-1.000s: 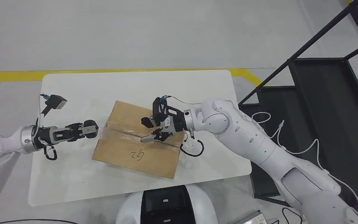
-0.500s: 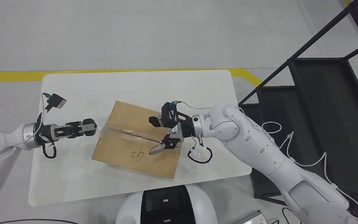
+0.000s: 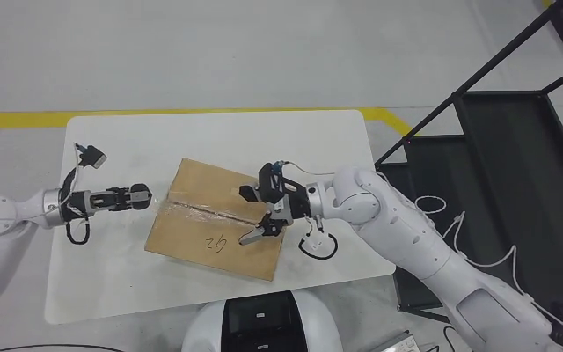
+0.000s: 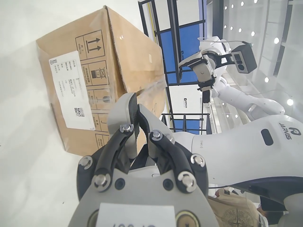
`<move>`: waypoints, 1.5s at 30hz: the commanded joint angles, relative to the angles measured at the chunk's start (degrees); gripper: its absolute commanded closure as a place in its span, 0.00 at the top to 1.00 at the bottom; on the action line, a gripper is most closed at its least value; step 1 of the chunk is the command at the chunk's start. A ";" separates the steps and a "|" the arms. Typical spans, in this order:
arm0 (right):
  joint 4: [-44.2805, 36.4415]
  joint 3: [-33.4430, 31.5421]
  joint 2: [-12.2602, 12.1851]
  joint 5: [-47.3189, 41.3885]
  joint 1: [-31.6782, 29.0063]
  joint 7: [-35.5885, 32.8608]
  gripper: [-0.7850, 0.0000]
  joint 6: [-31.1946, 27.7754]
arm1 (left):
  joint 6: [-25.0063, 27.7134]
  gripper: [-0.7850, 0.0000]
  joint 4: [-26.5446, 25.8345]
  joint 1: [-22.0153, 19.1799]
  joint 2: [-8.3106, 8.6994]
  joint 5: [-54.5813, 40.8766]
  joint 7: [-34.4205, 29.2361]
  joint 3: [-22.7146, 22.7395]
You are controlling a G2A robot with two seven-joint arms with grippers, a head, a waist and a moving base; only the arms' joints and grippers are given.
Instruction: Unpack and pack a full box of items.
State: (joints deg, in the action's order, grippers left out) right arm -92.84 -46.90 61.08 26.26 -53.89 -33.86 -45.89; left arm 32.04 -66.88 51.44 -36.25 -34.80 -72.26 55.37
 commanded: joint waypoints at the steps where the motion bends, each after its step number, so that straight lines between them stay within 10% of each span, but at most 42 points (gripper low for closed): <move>1: -0.19 -0.23 -0.06 -0.06 -0.25 -0.08 1.00 0.11 | 0.55 0.00 1.04 -0.90 -0.35 1.11 0.56 -0.89; 11: -0.72 -0.41 -0.10 0.12 -1.06 -0.19 1.00 0.04 | 2.94 0.07 4.12 -3.64 -1.73 -0.39 2.95 -3.48; 12: -0.80 -0.38 -0.10 0.02 -1.17 -0.17 1.00 -0.16 | 3.48 0.34 4.64 -3.82 -1.71 -1.14 3.48 -3.21; 13: -0.92 -0.31 -0.08 -0.21 -1.26 -0.10 1.00 -0.44 | 4.07 0.84 4.98 -3.90 -1.64 -2.17 4.08 -2.70; 14: -1.03 -0.24 -0.06 -0.48 -1.34 0.01 1.00 -0.75 | 4.44 1.00 5.18 -3.87 -1.57 -3.06 4.45 -2.26; 21: -1.41 2.31 0.18 -9.81 -1.65 -2.41 1.00 -2.95 | 3.84 1.00 -5.53 2.31 0.63 -16.42 3.84 4.96; 29: -3.01 3.39 0.72 -25.18 -3.37 -3.14 1.00 11.33 | -0.08 1.00 -19.44 12.66 1.60 -21.60 -0.07 8.74; 36: -6.07 2.24 0.24 -24.11 -5.30 -6.17 1.00 22.70 | -1.69 1.00 -19.42 12.31 -0.07 -17.90 -1.67 5.96; 45: -6.20 2.23 0.25 -23.61 -5.84 -5.57 1.00 23.42 | -1.01 1.00 -15.42 8.22 -3.14 -16.61 -0.99 1.73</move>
State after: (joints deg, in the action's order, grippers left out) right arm -98.94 -44.67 61.33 2.33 -59.43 -39.75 -22.92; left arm 30.89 -83.00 60.08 -39.10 -51.76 -73.40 57.54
